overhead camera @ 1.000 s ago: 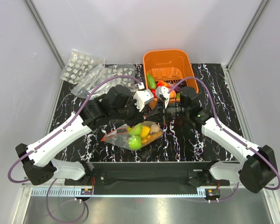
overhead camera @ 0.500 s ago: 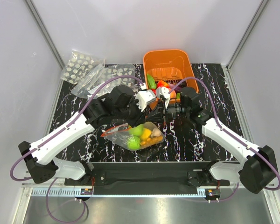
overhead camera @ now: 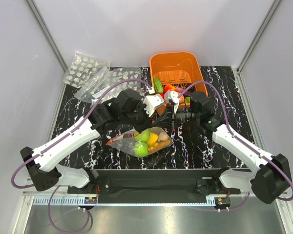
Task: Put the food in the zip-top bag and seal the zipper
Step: Zip the zipper food storage bag at the center of the board.
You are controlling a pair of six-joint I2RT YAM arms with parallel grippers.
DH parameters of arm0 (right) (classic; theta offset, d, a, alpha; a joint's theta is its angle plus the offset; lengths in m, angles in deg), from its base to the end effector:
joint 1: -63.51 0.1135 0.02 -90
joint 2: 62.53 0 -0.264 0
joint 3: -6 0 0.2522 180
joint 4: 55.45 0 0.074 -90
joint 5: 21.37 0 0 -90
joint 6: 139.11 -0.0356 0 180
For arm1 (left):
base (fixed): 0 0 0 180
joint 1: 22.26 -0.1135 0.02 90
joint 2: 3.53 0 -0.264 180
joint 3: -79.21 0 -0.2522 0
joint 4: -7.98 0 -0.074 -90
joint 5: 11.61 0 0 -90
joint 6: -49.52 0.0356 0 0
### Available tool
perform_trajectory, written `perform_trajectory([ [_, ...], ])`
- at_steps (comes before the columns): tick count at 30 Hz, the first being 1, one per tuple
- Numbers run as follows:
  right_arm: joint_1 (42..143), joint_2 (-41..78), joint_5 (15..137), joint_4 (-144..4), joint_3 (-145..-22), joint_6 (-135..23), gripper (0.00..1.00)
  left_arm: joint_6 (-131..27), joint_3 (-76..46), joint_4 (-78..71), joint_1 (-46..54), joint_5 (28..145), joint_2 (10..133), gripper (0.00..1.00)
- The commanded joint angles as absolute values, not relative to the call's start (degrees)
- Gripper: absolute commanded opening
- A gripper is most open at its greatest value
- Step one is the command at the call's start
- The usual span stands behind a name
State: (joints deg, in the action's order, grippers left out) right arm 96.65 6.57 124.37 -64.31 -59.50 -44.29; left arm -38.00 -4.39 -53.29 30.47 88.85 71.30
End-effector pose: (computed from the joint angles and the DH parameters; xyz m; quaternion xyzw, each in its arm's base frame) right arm 0.2095 0.1719 0.3240 -0.5010 0.5566 0.4888 0.4476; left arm 0.1580 -0.2182 0.3914 0.4520 0.7809 -0.2544 0.3481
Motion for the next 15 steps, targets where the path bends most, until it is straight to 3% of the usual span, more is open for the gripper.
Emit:
perform_trajectory([
  [1,94.5,3.1,122.3,-61.0,-59.5,-45.3,0.00,-37.7,-5.6,-51.8,30.9,87.8,69.2,0.04],
  [15,87.2,-2.1,123.6,-51.4,-53.2,-54.5,0.00,-37.5,-7.1,-51.7,31.5,88.3,69.4,0.04],
])
